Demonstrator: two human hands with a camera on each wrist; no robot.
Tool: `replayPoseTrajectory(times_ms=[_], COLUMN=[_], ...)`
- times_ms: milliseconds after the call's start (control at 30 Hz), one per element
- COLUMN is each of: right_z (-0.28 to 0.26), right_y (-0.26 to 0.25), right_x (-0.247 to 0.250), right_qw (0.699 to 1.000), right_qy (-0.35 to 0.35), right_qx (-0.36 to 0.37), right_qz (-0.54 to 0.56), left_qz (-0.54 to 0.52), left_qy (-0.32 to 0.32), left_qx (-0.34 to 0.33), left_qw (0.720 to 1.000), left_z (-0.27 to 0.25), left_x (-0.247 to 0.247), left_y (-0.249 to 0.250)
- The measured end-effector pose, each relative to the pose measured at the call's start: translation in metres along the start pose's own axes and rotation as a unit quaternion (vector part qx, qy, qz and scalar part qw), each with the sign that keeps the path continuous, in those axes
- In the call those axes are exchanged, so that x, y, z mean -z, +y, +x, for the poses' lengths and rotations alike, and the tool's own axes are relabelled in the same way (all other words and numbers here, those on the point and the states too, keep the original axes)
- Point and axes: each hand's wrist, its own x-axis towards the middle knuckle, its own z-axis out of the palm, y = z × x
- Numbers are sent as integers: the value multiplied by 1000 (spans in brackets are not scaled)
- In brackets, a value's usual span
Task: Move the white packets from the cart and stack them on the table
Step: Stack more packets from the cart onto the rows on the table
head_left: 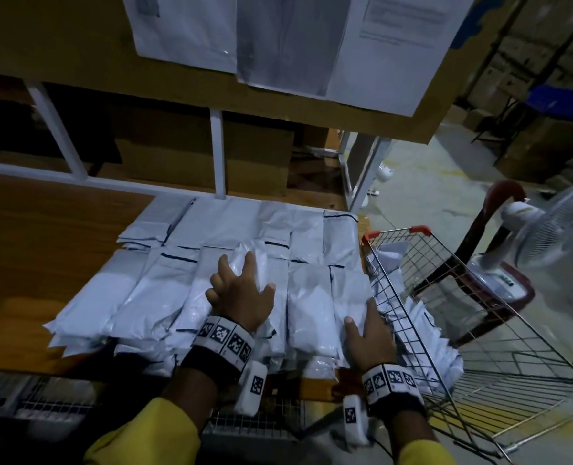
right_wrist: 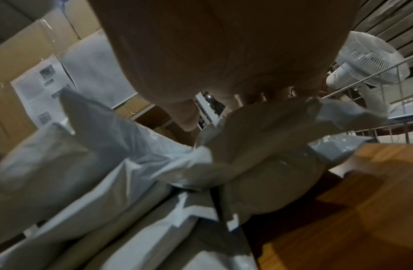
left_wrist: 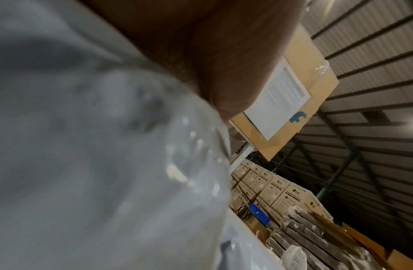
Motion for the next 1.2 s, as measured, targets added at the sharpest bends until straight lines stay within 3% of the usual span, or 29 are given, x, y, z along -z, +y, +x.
replayPoseTrajectory(times_ms=[233, 400, 700, 1000, 1100, 1200], right_z=[7, 11, 15, 12, 10, 9], right_y=[3, 7, 12, 17, 19, 23], right_x=[4, 3, 7, 18, 25, 36], right_qw=[999, 999, 999, 997, 997, 997], right_qy=[34, 7, 1, 21, 15, 18], right_qx=[5, 9, 41, 71, 78, 76], right_qz=[10, -31, -4, 5, 3, -5], left_qz=[19, 39, 79, 21, 0, 10], left_qy=[-70, -105, -67, -47, -53, -16], left_qx=[-18, -20, -36, -12, 7, 6], left_qw=[997, 994, 994, 999, 999, 1000], left_z=[6, 9, 6, 25, 27, 18], left_x=[-22, -31, -36, -33, -24, -2], left_y=[-1, -9, -9, -6, -5, 1])
